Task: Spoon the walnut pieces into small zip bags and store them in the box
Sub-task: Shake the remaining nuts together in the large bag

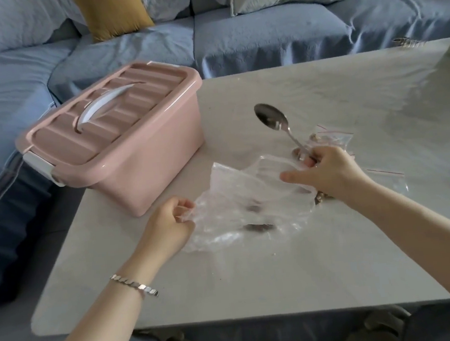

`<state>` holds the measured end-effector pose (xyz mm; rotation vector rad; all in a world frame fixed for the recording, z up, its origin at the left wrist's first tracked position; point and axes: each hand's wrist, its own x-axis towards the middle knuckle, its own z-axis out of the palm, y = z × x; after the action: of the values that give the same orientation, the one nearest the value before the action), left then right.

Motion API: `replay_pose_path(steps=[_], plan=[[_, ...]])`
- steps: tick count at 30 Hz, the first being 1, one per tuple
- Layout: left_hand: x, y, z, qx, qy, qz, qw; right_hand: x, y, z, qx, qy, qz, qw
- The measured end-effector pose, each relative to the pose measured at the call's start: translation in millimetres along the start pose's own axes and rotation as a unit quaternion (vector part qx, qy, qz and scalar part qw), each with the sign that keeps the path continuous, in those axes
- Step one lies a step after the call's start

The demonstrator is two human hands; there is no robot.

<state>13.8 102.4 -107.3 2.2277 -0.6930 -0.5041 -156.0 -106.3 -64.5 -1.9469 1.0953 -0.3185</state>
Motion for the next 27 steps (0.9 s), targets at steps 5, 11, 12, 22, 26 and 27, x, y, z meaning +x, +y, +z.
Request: replay_pose_path(steps=[5, 11, 12, 22, 26, 27], plan=[[6.3, 1.3, 3.2, -0.103, -0.039, -0.113, 0.987, 21.8, -0.1, 25.5, -0.034, -0.113, 0.053, 0.992], [16.4, 6.3, 3.4, -0.059, -0.067, -0.100, 0.991, 29.8, -0.4, 31.1, -0.019, -0.084, 0.025, 0.996], [18.4, 9.1, 3.7, -0.078, -0.056, -0.087, 0.992, 29.2, -1.2, 27.5, -0.009, -0.062, 0.009, 0.998], [4.8, 28.4, 14.0, -0.211, 0.156, 0.113, 0.958, -11.9, -8.8, -21.6, 0.144, 0.058, -0.113, 0.981], [6.9, 25.2, 19.1, -0.208, 0.150, 0.076, 0.964, -19.6, -6.0, -21.8, 0.162, 0.050, -0.121, 0.978], [7.2, 25.9, 18.7, -0.206, 0.146, 0.073, 0.965, -19.5, -5.3, -21.2, 0.159, 0.047, -0.118, 0.979]])
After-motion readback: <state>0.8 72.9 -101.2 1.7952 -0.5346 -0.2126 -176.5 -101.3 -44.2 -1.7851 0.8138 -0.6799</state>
